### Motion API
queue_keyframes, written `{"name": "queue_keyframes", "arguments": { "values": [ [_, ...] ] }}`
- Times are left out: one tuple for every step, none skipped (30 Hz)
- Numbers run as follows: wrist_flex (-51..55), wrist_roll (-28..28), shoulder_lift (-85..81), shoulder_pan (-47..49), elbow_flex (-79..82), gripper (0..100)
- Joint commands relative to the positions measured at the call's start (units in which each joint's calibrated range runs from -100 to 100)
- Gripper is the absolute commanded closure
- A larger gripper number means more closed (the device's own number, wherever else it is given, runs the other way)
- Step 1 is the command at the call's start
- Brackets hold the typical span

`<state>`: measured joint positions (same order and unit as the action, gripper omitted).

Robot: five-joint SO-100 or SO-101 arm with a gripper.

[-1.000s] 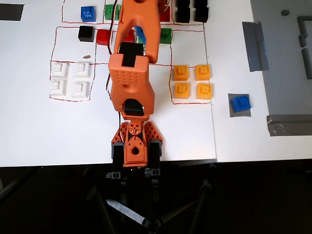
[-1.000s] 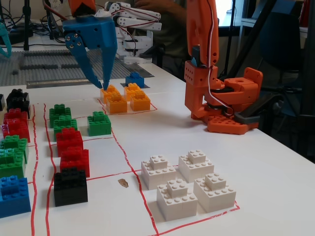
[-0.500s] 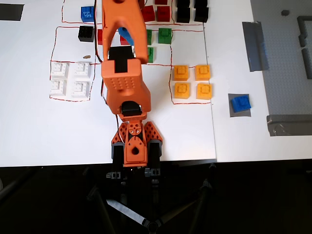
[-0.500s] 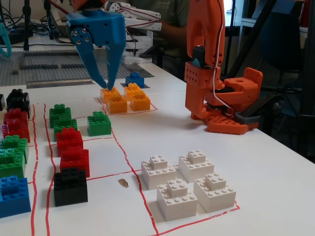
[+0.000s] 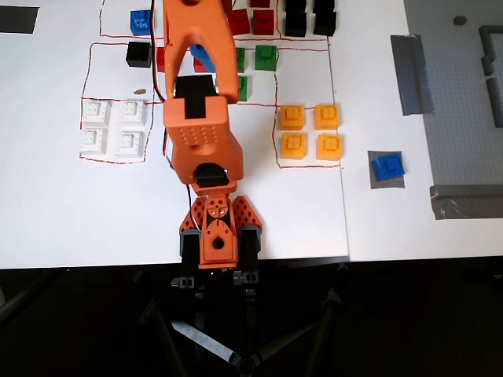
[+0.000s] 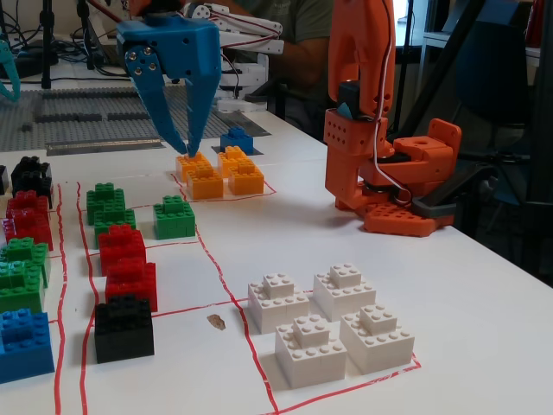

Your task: Grab the block and put it in the grey marker

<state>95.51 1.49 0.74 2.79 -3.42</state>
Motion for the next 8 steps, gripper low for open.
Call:
{"name": "queue_keyframes", "arguments": {
  "values": [
    [0.7, 0.4, -5.7, 0.8, -5.8, 100],
    [0.7, 0.4, -5.7, 1.0, -5.8, 100],
    [0.7, 0.4, -5.6, 1.0, -5.8, 100],
    [0.7, 0.3, -5.6, 1.1, -5.8, 100],
    [0.7, 0.3, -5.6, 1.1, -5.8, 100],
    [0.7, 0.3, -5.5, 1.1, -5.8, 100],
    [0.7, 0.3, -5.5, 1.1, -5.7, 100],
    [0.7, 0.3, -5.5, 1.1, -5.5, 100]
  ]
}}
